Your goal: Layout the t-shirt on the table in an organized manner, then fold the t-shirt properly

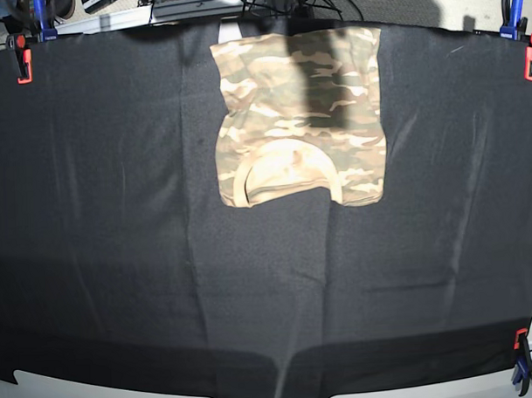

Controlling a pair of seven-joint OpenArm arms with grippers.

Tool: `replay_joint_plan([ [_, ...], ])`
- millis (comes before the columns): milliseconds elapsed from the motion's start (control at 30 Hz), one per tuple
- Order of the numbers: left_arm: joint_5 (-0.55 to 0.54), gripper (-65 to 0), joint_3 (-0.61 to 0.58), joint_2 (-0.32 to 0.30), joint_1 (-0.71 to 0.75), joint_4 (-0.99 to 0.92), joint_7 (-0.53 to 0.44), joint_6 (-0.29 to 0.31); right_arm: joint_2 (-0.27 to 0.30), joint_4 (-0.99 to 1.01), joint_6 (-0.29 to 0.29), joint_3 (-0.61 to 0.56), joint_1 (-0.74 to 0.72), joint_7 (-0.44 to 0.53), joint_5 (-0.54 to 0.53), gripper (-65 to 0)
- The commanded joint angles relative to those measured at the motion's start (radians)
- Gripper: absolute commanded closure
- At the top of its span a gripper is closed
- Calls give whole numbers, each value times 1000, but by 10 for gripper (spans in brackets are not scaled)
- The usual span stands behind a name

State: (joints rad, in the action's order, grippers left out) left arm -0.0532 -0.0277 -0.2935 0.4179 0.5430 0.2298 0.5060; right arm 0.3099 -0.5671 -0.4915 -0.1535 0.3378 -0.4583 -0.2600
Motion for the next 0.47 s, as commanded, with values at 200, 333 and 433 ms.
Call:
replay_joint_plan([
  [200,9,-361,0,-11,-24,-10,7,-99,-8,22,85,-20,-24,126,60,-216],
  [333,8,-361,0,3,-22,-10,8,-99,-8,22,84,-20,-22,126,67,-216],
  [433,9,-361,0,12,-23,-9,38,-98,-8,20,72,-20,-22,117,67,-216],
])
